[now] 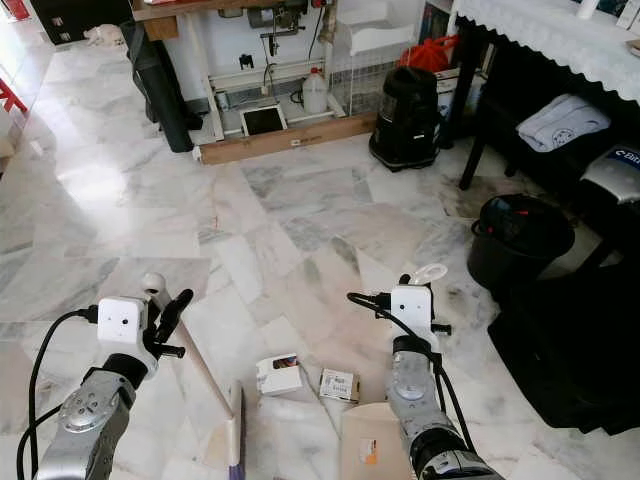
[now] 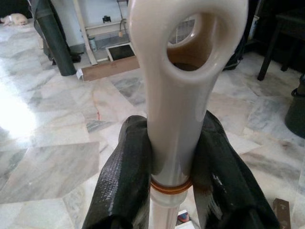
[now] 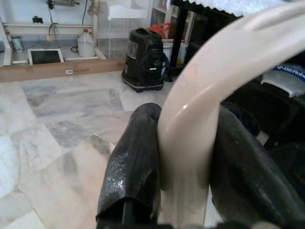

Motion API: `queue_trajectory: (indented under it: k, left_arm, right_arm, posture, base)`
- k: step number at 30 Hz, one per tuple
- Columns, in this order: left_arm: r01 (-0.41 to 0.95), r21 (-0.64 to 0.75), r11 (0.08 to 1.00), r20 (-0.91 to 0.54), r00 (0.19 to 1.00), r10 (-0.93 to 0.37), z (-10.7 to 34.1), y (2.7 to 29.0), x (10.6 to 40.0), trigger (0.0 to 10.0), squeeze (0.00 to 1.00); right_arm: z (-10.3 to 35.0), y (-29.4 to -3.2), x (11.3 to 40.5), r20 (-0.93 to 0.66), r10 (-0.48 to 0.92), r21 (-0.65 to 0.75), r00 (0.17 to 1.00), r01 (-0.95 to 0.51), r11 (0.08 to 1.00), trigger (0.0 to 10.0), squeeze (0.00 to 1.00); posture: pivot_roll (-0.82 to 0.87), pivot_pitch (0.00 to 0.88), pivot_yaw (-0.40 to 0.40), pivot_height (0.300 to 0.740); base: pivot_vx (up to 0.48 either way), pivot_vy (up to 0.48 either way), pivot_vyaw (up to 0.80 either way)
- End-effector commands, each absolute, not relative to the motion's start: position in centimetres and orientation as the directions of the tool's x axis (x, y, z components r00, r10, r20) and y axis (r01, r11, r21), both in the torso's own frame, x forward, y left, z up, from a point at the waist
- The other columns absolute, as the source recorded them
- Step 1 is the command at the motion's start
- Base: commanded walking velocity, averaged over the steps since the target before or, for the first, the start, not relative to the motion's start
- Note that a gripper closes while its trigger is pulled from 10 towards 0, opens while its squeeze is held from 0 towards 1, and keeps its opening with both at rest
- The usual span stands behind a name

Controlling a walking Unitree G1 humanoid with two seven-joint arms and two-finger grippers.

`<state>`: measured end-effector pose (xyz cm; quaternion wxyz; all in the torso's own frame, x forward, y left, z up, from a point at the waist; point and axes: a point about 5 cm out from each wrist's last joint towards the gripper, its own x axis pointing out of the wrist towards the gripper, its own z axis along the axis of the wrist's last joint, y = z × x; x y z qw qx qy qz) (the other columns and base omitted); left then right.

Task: Sweep floor

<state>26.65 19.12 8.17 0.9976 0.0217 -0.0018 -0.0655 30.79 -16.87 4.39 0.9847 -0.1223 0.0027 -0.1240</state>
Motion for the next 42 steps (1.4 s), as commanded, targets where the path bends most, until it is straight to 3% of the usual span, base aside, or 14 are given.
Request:
queue_trajectory:
  k: [1,26,34,42]
  left_arm:
    - [0.130,0.031,0.991,0.065,0.989,-0.132,9.6,19.0,27.1,10.0,0.00]
    - [0.132,0.020,0.991,0.056,0.990,-0.133,9.4,19.0,27.2,10.0,0.00]
    - [0.032,0.155,0.987,0.123,0.991,-0.052,10.2,19.9,27.7,10.0,0.00]
    - [0.026,0.148,0.989,0.118,0.992,-0.044,9.8,19.5,27.9,10.0,0.00]
  right_arm:
    - [6.6,-16.3,32.2,0.120,-0.212,-0.188,0.970,0.232,0.954,10.0,0.00]
    - [5.7,-16.2,31.5,0.084,-0.192,-0.188,0.978,0.205,0.961,10.0,0.00]
    - [5.7,-17.1,31.1,0.097,-0.235,-0.097,0.967,0.244,0.965,10.0,0.00]
    - [5.9,-17.7,30.6,0.138,-0.227,-0.088,0.964,0.240,0.967,10.0,0.00]
  posture:
    - [0.22,0.053,0.068,0.740]
    - [0.21,0.051,0.065,0.740]
    - [0.19,0.045,0.050,0.740]
    - [0.16,0.038,0.031,0.740]
  base:
    - [0.000,0.000,0.00]
    - [0.000,0.000,0.00]
    - [0.000,0.000,0.00]
    - [0.000,0.000,0.00]
